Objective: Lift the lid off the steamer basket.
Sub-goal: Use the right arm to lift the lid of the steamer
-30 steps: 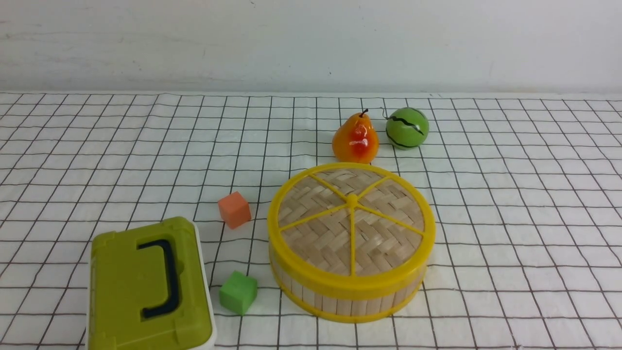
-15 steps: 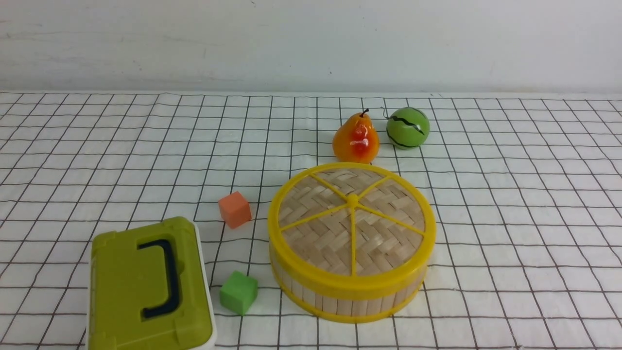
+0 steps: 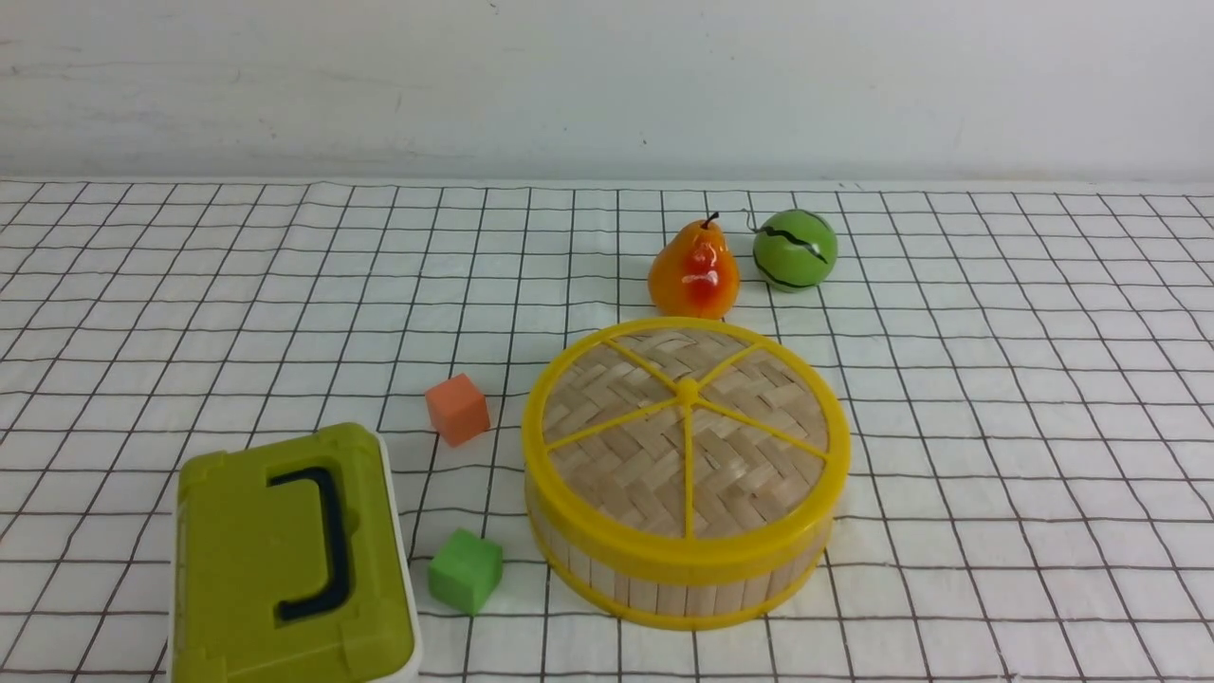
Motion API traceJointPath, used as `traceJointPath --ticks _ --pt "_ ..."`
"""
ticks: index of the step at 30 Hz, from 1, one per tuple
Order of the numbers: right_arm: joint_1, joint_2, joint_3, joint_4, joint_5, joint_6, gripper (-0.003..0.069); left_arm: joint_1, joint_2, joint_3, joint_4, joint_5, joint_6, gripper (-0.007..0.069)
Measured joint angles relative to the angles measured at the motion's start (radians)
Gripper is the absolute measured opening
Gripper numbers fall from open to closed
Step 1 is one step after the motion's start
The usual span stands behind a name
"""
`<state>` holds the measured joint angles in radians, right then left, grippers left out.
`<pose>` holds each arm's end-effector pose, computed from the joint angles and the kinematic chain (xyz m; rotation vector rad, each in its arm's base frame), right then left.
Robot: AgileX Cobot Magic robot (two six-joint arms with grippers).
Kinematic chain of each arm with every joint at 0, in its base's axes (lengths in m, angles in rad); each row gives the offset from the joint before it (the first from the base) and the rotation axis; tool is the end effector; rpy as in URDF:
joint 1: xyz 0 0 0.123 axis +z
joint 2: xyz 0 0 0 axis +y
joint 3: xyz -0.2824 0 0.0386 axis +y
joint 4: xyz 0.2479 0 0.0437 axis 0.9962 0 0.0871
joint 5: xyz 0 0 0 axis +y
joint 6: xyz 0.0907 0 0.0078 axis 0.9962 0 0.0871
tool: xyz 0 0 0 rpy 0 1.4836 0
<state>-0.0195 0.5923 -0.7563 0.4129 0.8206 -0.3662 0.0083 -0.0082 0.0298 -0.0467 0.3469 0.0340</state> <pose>0.1004 0.0248 0.3525 -0.2377 2.0672 0.2538 0.0535 -0.0010 0.1723 -0.0058 1.8517 -0.0158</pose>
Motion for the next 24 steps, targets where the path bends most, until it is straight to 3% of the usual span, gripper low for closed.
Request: traceJointPath --ticks 5,12,18,24 --pt "0.025 0.278 -0.262 -0.025 0.28 -0.116 -0.0022 0.0 0.0 0.0 0.0 0.0 0.0 0.0239" --pt "0.193 0.53 -0.48 -0.093 0.385 -0.123 -0.0013 0.0 0.0 0.0 0.0 0.0 0.0 0.0239" --pt "0.383 0.793 -0.711 -0.258 0.424 -0.005 -0.0011 0.0 0.0 0.0 0.0 0.0 0.0 0.0239" --pt "0.487 1.002 -0.865 -0.29 0.424 0.07 0.0002 0.0 0.0 0.0 0.0 0.0 0.0 0.0239"
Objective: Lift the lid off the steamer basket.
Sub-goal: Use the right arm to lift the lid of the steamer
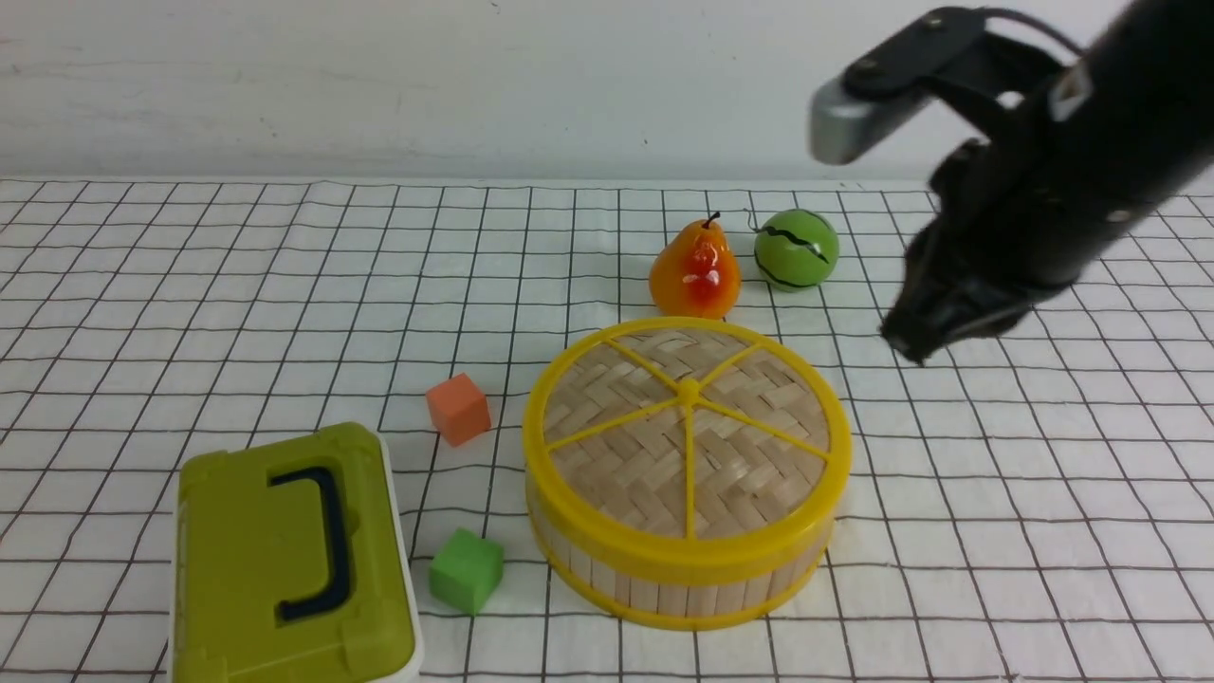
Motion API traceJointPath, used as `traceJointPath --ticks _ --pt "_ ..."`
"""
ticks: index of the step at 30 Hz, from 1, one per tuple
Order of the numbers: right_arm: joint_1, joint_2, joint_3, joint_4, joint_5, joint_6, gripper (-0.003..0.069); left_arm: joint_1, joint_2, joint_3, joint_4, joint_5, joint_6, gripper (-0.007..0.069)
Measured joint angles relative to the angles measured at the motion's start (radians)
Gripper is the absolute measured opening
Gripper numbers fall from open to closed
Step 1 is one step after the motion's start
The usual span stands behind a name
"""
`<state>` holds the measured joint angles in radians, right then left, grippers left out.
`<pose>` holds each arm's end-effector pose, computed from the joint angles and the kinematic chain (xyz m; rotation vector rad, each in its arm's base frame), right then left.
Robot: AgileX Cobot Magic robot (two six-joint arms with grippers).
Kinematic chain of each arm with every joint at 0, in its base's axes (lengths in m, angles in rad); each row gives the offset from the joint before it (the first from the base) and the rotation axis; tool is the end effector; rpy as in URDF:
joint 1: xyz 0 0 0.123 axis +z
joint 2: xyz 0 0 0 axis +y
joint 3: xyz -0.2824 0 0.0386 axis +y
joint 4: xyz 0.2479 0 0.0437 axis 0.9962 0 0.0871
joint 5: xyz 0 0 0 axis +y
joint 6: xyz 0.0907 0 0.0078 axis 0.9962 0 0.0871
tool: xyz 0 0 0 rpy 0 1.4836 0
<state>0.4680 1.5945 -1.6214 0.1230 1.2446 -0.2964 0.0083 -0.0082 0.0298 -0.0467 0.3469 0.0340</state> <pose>0.2902 0.1585 0.3730 -0.9923 2.5170 0.2210 0.0535 -0.0010 0.1723 -0.0058 1.8517 -0.0158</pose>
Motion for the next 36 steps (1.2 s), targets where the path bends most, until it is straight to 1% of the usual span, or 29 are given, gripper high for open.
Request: traceJointPath --ticks 3,6,7,9,11,13,16,19,23,24,27,28,30,32,33,34,35,36 --pt "0.013 0.085 -0.052 0.0 0.0 0.016 0.003 0.0 0.0 0.0 0.0 0.0 0.0 0.0239" --pt "0.02 0.198 -0.13 0.019 -0.001 0.023 0.0133 0.0 0.0 0.0 0.0 0.0 0.0 0.0239" --pt "0.02 0.21 -0.133 0.021 -0.001 0.023 0.015 0.0 0.0 0.0 0.0 0.0 0.0 0.0239" --pt "0.02 0.264 -0.168 0.041 -0.001 0.023 0.0247 0.0 0.0 0.0 0.0 0.0 0.0 0.0239" --pt "0.02 0.294 -0.187 0.053 -0.004 0.023 0.0308 0.0 0.0 0.0 0.0 0.0 0.0 0.0239" --pt "0.02 0.345 -0.213 0.076 -0.035 0.024 0.0398 0.0 0.0 0.0 0.0 0.0 0.0 0.0239" --pt "0.021 0.387 -0.226 0.084 -0.078 0.034 0.0426 0.0 0.0 0.0 0.0 0.0 0.0 0.0239" --pt "0.021 0.412 -0.228 0.083 -0.111 0.053 0.0423 0.0 0.0 0.0 0.0 0.0 0.0 0.0239" --pt "0.021 0.45 -0.228 0.08 -0.175 0.075 0.0379 0.0 0.0 0.0 0.0 0.0 0.0 0.0239" --pt "0.021 0.451 -0.229 0.08 -0.177 0.075 0.0379 0.0 0.0 0.0 0.0 0.0 0.0 0.0239" --pt "0.021 0.466 -0.23 0.079 -0.197 0.075 0.0343 0.0 0.0 0.0 0.0 0.0 0.0 0.0239" --pt "0.021 0.467 -0.23 0.079 -0.198 0.075 0.0341 0.0 0.0 0.0 0.0 0.0 0.0 0.0239" --pt "0.021 0.473 -0.233 0.08 -0.199 0.075 0.0304 0.0 0.0 0.0 0.0 0.0 0.0 0.0239" --pt "0.021 0.473 -0.234 0.084 -0.196 0.075 0.0248 0.0 0.0 0.0 0.0 0.0 0.0 0.0239" --pt "0.021 0.473 -0.234 0.088 -0.194 0.075 0.0201 0.0 0.0 0.0 0.0 0.0 0.0 0.0239" --pt "0.021 0.473 -0.234 0.088 -0.194 0.075 0.0192 0.0 0.0 0.0 0.0 0.0 0.0 0.0239" --pt "0.024 0.473 -0.234 0.09 -0.193 0.075 0.0121 0.0 0.0 0.0 0.0 0.0 0.0 0.0239" --pt "0.024 0.472 -0.234 0.09 -0.193 0.076 0.0098 0.0 0.0 0.0 0.0 0.0 0.0 0.0239"
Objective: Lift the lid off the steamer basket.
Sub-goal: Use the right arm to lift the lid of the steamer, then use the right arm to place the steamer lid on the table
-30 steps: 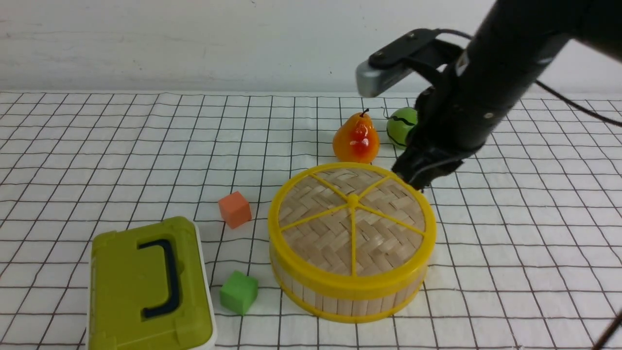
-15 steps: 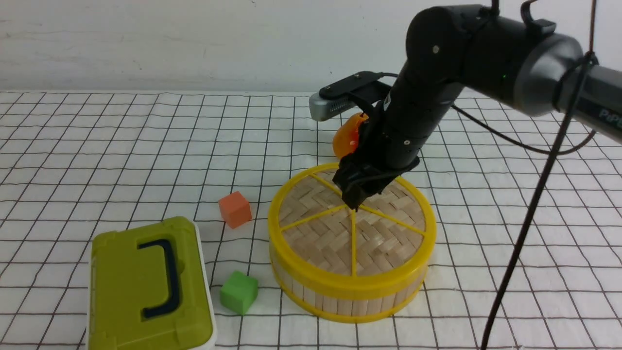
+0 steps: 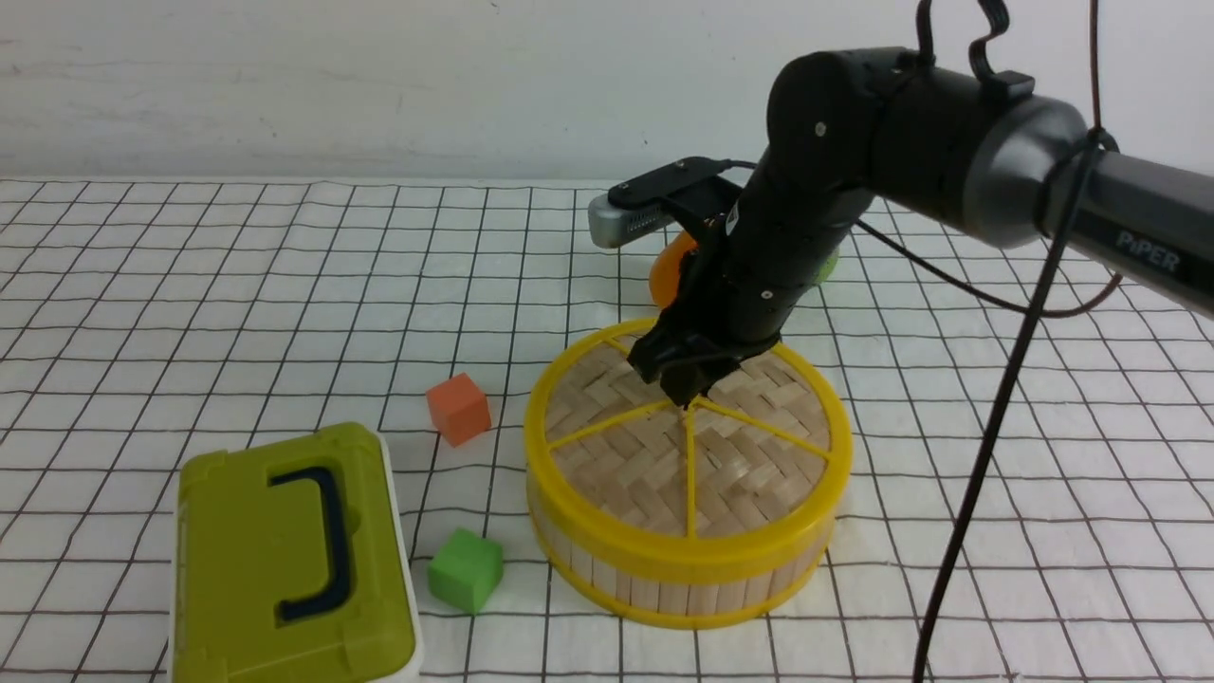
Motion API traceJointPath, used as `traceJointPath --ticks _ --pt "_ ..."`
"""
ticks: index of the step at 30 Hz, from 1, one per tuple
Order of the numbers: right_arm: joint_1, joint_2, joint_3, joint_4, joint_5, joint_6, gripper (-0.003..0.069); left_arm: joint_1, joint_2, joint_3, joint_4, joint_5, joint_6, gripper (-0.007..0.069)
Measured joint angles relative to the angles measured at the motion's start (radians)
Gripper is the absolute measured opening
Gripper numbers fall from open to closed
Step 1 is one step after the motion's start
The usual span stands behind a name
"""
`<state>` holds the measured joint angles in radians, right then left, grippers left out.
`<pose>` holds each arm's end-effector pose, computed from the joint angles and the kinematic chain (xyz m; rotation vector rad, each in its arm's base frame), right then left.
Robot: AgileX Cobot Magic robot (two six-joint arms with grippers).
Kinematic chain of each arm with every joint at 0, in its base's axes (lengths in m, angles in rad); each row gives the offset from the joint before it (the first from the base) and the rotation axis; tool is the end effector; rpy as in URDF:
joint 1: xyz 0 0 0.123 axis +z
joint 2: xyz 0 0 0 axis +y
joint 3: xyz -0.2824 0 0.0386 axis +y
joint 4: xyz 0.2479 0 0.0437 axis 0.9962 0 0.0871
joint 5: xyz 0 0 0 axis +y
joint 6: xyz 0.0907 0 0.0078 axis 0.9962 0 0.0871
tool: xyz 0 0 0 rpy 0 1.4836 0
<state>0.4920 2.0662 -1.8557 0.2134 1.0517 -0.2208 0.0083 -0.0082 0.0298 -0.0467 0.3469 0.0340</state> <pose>0.3931 0.2297 0.2618 -0.8721 2.6148 0.3576 0.0535 -0.0010 0.1723 -0.0058 1.8517 -0.0158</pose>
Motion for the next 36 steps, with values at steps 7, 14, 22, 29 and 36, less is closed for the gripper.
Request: traceJointPath --ticks 7,14,22,29,36 --pt "-0.003 -0.067 0.001 -0.028 0.019 0.0 0.0103 0.0 0.0 0.0 0.0 0.0 0.0 0.0239" --pt "-0.075 -0.31 0.0 -0.106 0.163 0.0 0.0103 0.0 0.0 0.0 0.0 0.0 0.0 0.0239" --pt "-0.325 -0.416 0.155 -0.125 0.158 0.017 0.0103 0.0 0.0 0.0 0.0 0.0 0.0 0.0239" --pt "-0.476 -0.41 0.499 -0.135 -0.15 0.052 0.0103 0.0 0.0 0.0 0.0 0.0 0.0 0.0239" --pt "-0.483 -0.313 0.631 -0.131 -0.362 0.052 0.0103 0.0 0.0 0.0 0.0 0.0 0.0 0.0239"
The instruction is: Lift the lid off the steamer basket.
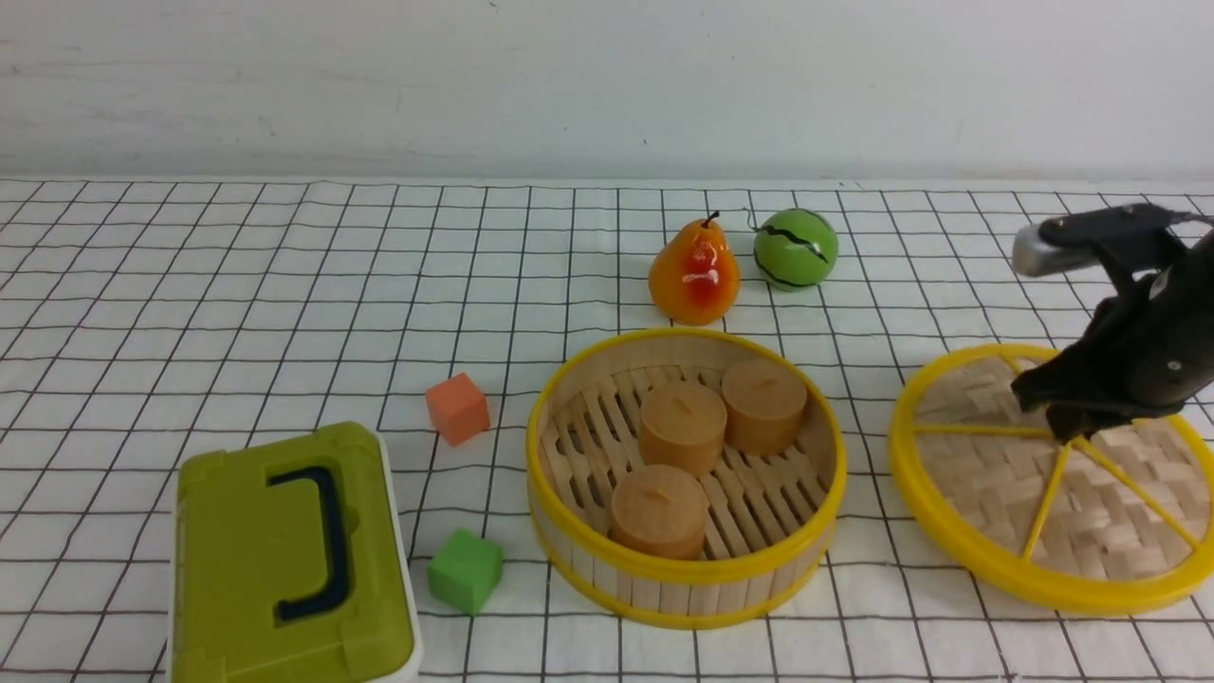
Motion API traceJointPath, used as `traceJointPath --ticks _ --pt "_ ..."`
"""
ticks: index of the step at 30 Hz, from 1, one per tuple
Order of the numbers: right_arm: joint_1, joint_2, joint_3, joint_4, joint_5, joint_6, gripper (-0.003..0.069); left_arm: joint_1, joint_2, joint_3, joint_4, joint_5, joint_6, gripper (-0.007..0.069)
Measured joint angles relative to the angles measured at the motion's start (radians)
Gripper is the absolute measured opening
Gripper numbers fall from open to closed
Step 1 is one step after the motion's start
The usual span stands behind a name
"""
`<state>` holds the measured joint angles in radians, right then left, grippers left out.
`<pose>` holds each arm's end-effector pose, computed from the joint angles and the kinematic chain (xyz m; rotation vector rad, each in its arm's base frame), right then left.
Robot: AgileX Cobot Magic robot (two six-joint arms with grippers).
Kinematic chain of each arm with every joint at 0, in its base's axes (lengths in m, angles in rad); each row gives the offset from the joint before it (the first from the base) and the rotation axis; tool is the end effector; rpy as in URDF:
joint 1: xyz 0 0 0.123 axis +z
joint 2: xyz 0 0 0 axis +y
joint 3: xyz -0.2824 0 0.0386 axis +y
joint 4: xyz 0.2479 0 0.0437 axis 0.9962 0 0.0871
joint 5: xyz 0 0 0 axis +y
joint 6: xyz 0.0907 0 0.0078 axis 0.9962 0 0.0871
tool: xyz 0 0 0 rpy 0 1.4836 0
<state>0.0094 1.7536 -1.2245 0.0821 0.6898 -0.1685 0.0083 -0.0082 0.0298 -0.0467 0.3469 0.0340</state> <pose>0.3640 0.0082 0.2240 -0.1702 2.6933 0.0415 0.0535 -0.0010 0.1723 -0.0058 1.8517 -0.0158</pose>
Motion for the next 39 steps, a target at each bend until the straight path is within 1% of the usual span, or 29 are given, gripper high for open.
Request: traceJointPath --ticks 3,8,9,11,12,14,15,16,17,18,19,22,23,24,26,27,28,31,33,39 --pt "0.0 0.04 0.005 0.004 -0.043 0.0 0.0103 0.0 0.0 0.0 0.0 0.0 0.0 0.0239" --pt "0.0 0.072 0.005 0.021 -0.065 0.004 0.011 0.0 0.0 0.0 0.0 0.0 0.0 0.0239" --pt "0.0 0.073 0.005 0.023 -0.067 0.017 0.0133 0.0 0.0 0.0 0.0 0.0 0.0 0.0239" --pt "0.0 0.073 0.005 0.024 -0.068 0.024 0.0157 0.0 0.0 0.0 0.0 0.0 0.0 0.0239" --pt "0.0 0.072 0.005 0.028 -0.065 0.035 0.0201 0.0 0.0 0.0 0.0 0.0 0.0 0.0239" --pt "0.0 0.058 0.005 0.028 -0.046 0.05 0.0258 0.0 0.0 0.0 0.0 0.0 0.0 0.0239" --pt "0.0 0.055 0.005 0.028 -0.046 0.052 0.0262 0.0 0.0 0.0 0.0 0.0 0.0 0.0239" --pt "0.0 0.021 0.005 0.028 -0.022 0.055 0.0292 0.0 0.0 0.0 0.0 0.0 0.0 0.0239" --pt "0.0 -0.01 0.005 0.028 -0.008 0.055 0.0301 0.0 0.0 0.0 0.0 0.0 0.0 0.0239" --pt "0.0 -0.018 0.005 0.028 -0.002 0.055 0.0302 0.0 0.0 0.0 0.0 0.0 0.0 0.0239" --pt "0.001 -0.095 0.005 0.031 0.022 0.055 0.0299 0.0 0.0 0.0 0.0 0.0 0.0 0.0239" --pt "0.001 -0.248 0.017 0.049 0.03 0.045 0.0254 0.0 0.0 0.0 0.0 0.0 0.0 0.0239" --pt "0.001 -0.273 0.021 0.05 0.028 0.043 0.025 0.0 0.0 0.0 0.0 0.0 0.0 0.0239" --pt "0.001 -0.373 0.046 0.071 0.02 0.023 0.0207 0.0 0.0 0.0 0.0 0.0 0.0 0.0239" --pt "0.001 -0.489 0.087 0.091 0.009 -0.003 0.0148 0.0 0.0 0.0 0.0 0.0 0.0 0.0239" --pt "0.001 -0.501 0.092 0.096 0.007 -0.009 0.0142 0.0 0.0 0.0 0.0 0.0 0.0 0.0239" --pt "0.001 -0.611 0.141 0.115 0.002 -0.031 0.0086 0.0 0.0 0.0 0.0 0.0 0.0 0.0239" --pt "0.001 -0.767 0.222 0.149 -0.004 -0.062 0.0002 0.0 0.0 0.0 0.0 0.0 0.0 0.0239" --pt "0.001 -0.852 0.272 0.169 -0.005 -0.069 -0.002 0.0 0.0 0.0 0.0 0.0 0.0 0.0239" --pt "0.001 -1.028 0.351 0.174 -0.012 -0.076 -0.0022 0.0 0.0 0.0 0.0 0.0 0.0 0.0239"
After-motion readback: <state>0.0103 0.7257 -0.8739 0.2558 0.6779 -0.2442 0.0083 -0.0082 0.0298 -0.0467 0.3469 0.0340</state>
